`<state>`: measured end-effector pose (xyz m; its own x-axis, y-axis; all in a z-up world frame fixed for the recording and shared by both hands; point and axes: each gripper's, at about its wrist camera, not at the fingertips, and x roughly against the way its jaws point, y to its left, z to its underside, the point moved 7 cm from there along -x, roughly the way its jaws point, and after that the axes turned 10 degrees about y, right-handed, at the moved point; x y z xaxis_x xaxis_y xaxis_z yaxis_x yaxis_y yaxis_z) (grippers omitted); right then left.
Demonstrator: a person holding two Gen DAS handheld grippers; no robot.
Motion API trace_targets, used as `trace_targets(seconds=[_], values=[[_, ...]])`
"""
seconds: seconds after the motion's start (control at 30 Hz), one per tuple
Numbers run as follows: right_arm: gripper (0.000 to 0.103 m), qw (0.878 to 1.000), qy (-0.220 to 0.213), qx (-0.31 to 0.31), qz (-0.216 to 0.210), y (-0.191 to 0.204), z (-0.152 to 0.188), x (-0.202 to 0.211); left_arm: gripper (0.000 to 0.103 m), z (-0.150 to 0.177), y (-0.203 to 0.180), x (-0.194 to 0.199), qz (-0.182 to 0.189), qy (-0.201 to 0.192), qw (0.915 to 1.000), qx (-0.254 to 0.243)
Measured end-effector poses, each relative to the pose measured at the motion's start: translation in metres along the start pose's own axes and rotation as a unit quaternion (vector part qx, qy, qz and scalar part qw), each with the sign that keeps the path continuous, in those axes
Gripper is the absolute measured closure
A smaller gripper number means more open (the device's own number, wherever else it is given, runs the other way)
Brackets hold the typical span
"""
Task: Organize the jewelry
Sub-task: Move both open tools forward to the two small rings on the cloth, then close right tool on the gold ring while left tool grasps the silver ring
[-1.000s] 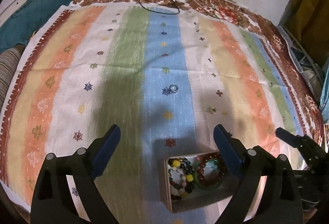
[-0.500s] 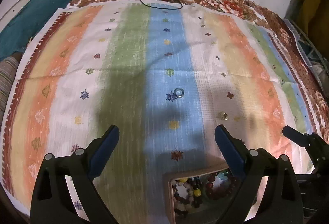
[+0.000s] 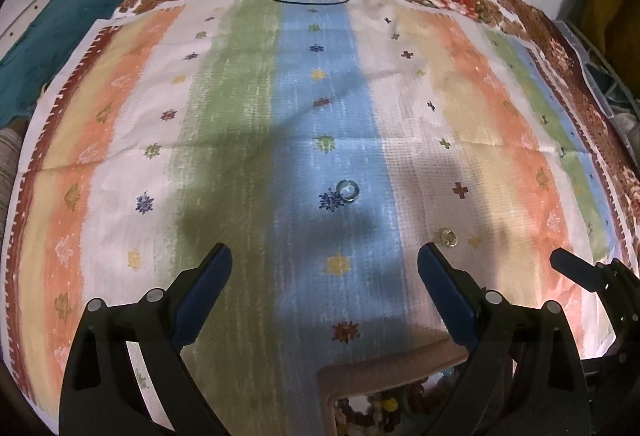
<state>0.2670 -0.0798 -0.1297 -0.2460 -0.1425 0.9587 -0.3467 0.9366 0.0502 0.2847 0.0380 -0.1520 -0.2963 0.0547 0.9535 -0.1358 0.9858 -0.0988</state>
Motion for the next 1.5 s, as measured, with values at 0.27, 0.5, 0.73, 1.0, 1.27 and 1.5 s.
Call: trace_targets(seconds=[0.27, 0.5, 0.73, 1.0, 1.27, 1.5], values=[[0.018, 1.000, 0.016, -0.010, -0.004, -0.008, -0.009, -0.017, 0.011, -0.012, -0.005, -0.018, -0.005, 0.015, 0.9998, -0.015], [0.018, 1.000, 0.026, -0.013, 0.003, -0.011, -0.016, -0.032, 0.012, -0.021, -0.004, -0.034, -0.005, 0.028, 0.9994, -0.020], [0.018, 0.999, 0.038, -0.007, 0.004, -0.012, -0.022, -0.043, 0.015, -0.029, -0.007, -0.047, 0.004, 0.039, 0.9988, -0.030], [0.018, 0.999, 0.049, -0.005, 0.001, -0.011, -0.028, -0.055, 0.026, -0.038, -0.013, -0.061, 0.001, 0.050, 0.9975, -0.050], [0.030, 0.997, 0.071, -0.007, 0.000, -0.016, -0.030, -0.072, 0.038, -0.044, -0.019, -0.078, -0.006, 0.062, 0.9958, -0.067], [0.049, 0.996, 0.089, -0.009, -0.011, -0.018, -0.028, -0.087, 0.064, -0.045, -0.020, -0.092, 0.000, 0.072, 0.9942, -0.080]])
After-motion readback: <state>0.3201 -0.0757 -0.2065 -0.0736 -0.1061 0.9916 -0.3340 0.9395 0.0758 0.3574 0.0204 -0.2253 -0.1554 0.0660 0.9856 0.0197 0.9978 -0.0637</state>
